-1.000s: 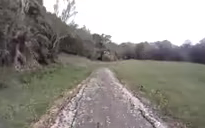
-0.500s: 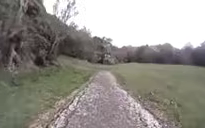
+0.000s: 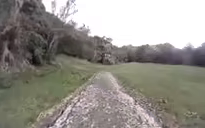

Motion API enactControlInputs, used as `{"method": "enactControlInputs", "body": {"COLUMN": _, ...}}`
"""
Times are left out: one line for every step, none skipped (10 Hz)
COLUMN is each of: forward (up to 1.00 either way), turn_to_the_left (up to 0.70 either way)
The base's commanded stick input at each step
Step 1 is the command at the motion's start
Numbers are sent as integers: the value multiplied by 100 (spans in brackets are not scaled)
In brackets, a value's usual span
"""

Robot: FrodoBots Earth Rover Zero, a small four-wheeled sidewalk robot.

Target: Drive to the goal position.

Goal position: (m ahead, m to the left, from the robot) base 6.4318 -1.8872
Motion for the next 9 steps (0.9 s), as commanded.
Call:
{"method": "enactControlInputs", "body": {"forward": 85, "turn_to_the_left": 0}}
{"method": "enactControlInputs", "body": {"forward": 85, "turn_to_the_left": 0}}
{"method": "enactControlInputs", "body": {"forward": 85, "turn_to_the_left": 0}}
{"method": "enactControlInputs", "body": {"forward": 85, "turn_to_the_left": 0}}
{"method": "enactControlInputs", "body": {"forward": 85, "turn_to_the_left": 0}}
{"method": "enactControlInputs", "body": {"forward": 85, "turn_to_the_left": 0}}
{"method": "enactControlInputs", "body": {"forward": 85, "turn_to_the_left": 0}}
{"method": "enactControlInputs", "body": {"forward": 85, "turn_to_the_left": 0}}
{"method": "enactControlInputs", "body": {"forward": 85, "turn_to_the_left": 0}}
